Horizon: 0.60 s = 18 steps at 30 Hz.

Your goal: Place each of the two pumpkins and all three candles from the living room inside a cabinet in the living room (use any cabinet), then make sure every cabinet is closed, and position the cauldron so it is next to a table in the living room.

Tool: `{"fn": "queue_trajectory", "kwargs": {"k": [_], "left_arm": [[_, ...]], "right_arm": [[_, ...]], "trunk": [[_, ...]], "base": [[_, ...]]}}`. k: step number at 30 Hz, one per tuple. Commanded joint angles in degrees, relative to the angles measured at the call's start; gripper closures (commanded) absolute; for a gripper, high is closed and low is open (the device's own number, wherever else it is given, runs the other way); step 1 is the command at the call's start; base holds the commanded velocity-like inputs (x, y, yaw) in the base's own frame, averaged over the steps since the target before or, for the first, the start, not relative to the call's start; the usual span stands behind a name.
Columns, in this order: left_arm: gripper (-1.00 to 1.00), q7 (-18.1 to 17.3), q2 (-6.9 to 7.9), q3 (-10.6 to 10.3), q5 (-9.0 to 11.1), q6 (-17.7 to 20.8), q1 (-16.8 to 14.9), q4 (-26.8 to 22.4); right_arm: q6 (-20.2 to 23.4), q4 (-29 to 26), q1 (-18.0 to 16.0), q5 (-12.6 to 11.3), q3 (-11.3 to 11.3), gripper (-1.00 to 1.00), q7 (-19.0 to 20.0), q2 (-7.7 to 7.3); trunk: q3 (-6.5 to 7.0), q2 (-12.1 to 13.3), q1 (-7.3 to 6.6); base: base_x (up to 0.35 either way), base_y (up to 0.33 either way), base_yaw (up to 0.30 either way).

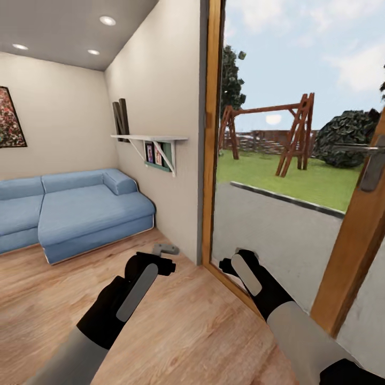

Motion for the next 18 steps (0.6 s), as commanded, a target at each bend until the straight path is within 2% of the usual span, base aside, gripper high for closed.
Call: {"fn": "queue_trajectory", "kwargs": {"k": [1, 18], "left_arm": [[-1.00, 0.6, -0.01, -0.1, 0.6, 0.1, -0.1, 0.0], [-1.00, 0.6, -0.02, 0.0, 0.6, 0.1, -0.1, 0.1]], "right_arm": [[0.1, -0.1, 0.0, -0.5, 0.2, -1.00, -0.6, -0.02], [0.1, -0.1, 0.0, -0.5, 0.4, -1.00, -0.6, 0.21]], "trunk": [[-0.04, 0.0, 0.02], [0.38, 0.0, 0.02]], "base": [[0.276, -0.006, 0.284], [0.305, -0.001, 0.284]]}}
